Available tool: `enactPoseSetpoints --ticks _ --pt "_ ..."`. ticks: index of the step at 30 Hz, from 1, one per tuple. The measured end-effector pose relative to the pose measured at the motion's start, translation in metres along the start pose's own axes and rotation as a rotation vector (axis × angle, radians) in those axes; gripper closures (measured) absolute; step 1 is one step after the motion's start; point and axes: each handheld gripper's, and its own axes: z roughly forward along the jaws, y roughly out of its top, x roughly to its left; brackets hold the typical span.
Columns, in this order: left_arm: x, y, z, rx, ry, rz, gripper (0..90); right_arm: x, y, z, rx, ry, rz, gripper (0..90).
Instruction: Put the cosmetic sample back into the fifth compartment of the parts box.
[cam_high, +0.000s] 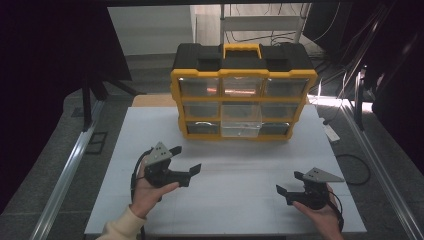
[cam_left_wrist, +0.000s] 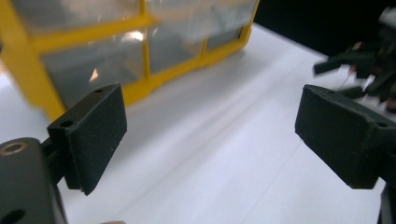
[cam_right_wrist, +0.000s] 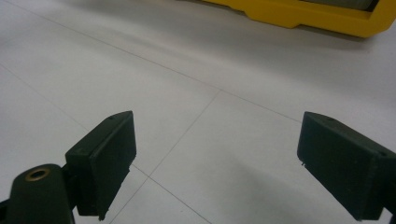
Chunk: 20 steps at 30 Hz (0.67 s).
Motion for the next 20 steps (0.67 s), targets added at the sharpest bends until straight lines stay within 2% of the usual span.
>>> enactPoseSetpoints --ticks 3,5,6,8,15,20 --pt "0.003 -0.019 -0.004 0.024 0.045 0.021 9.6 0.000 0.000 0.000 -0.006 0.011 -0.007 11.4" --pt "0.009 -0.031 -0.005 0.039 0.059 -0.001 9.7 0.001 0.000 0.001 -0.011 0.028 -0.008 11.3" --pt "0.014 -0.039 -0.005 0.049 0.073 -0.016 9.7 0.001 0.000 0.002 -0.010 0.034 -0.007 11.3" --pt "0.022 -0.052 -0.003 0.083 0.112 -0.021 9.9 0.002 0.000 0.002 -0.006 0.031 -0.013 11.3" --pt "0.031 -0.059 -0.002 0.090 0.125 -0.042 9.7 0.002 0.000 0.002 -0.012 0.045 -0.008 11.4" --pt "0.031 -0.059 -0.001 0.089 0.132 -0.028 9.7 0.003 0.001 0.002 -0.015 0.062 -0.016 11.4"
